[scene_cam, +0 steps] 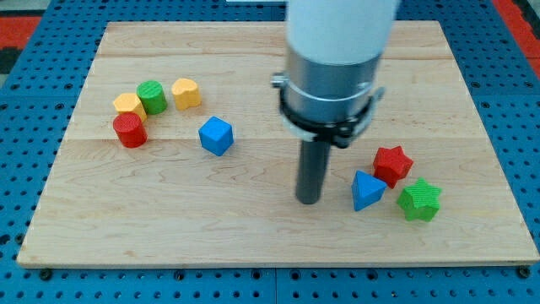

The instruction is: Put the cube at the top left side of red star

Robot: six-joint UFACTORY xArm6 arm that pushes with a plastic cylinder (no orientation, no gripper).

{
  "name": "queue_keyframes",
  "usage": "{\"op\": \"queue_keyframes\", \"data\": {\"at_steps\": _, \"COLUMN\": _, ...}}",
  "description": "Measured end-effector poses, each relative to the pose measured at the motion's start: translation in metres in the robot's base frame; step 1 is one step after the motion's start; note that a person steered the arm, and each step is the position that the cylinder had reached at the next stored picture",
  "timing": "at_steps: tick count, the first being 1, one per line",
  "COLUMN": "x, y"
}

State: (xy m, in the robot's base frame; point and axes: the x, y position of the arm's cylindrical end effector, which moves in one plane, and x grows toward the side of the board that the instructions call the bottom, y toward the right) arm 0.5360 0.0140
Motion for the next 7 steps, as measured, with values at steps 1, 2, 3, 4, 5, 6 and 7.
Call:
{"op": "queue_keyframes", "data": {"at_steps": 1, "x": -0.024, "y": -0.135}}
{"op": "queue_keyframes", "data": {"at_steps": 2, "x": -0.082, "y": -0.195}}
{"op": "queue_keyframes", "data": {"at_steps": 3, "x": -0.089, "y": -0.135}}
{"op": "queue_keyframes", "data": {"at_steps": 4, "x": -0.091, "y": -0.09}}
{"op": "queue_keyframes", "data": {"at_steps": 5, "x": -0.091, "y": -0.111}}
{"op": "queue_keyframes", "data": {"at_steps": 6, "x": -0.092, "y": -0.053}}
{"op": "queue_keyframes", "data": {"at_steps": 7, "x": -0.095, "y": -0.028}}
